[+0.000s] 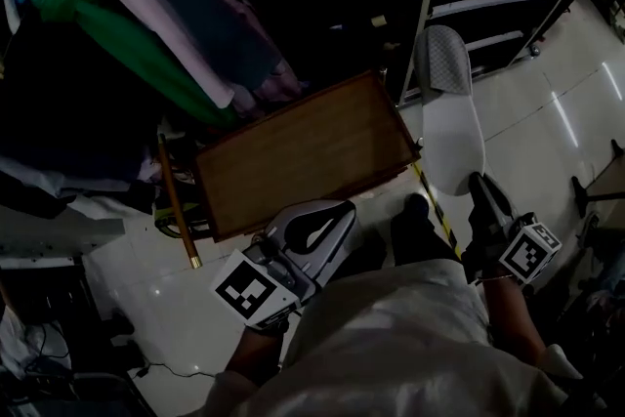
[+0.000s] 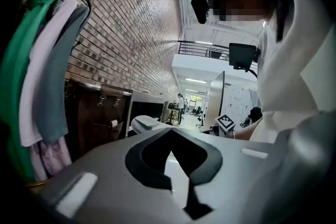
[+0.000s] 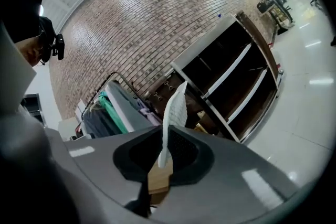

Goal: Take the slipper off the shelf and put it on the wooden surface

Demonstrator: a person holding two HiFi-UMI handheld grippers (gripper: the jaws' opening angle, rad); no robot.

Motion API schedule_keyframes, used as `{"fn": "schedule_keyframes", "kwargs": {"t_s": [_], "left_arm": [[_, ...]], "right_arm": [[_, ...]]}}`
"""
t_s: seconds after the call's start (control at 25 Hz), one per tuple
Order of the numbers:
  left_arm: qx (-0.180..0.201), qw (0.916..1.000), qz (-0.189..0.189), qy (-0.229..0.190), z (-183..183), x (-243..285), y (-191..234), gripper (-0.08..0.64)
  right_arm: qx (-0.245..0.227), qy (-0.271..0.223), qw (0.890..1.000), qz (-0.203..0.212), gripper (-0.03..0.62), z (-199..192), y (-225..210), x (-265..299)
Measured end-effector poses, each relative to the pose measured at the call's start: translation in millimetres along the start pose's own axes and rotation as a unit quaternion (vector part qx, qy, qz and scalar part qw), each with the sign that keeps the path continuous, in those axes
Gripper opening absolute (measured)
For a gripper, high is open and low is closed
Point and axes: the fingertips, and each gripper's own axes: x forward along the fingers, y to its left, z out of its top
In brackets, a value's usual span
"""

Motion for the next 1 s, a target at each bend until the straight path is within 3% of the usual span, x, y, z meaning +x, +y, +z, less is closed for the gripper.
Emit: {"fn": "schedule_keyframes", "kwargs": {"t_s": [0.2, 0.4, 0.6, 0.76, 1.0], "left_arm": [[-0.017, 0.9979, 0.054, -0.032, -0.2, -30.6, -0.4, -0.008], [-0.04, 0.9915, 0.111, -0.054, 2.1, -56.5, -4.2, -0.008], [-0.027, 0.9835, 0.174, -0.042, -6.5, -93.3, -8.4, -0.008], [-0.031, 0.9755, 0.213, -0.045, -15.2, -123.4, -8.9, -0.008], [-0.034, 0.9712, 0.232, -0.043, -21.1, -139.1, -11.0, -0.008]], "right_arm": [[-0.02, 0.082, 0.994, 0.069, 0.031, -51.9, 39.8, 20.9], [0.005, 0.158, 0.979, 0.129, 0.031, -114.2, 49.1, 75.2], [0.007, 0.203, 0.966, 0.161, 0.031, -170.7, 50.8, 129.4], [-0.042, 0.234, 0.961, 0.141, 0.031, -211.6, 30.1, 156.1], [-0.085, 0.271, 0.957, 0.055, 0.032, -251.9, -22.2, 175.5]]}}
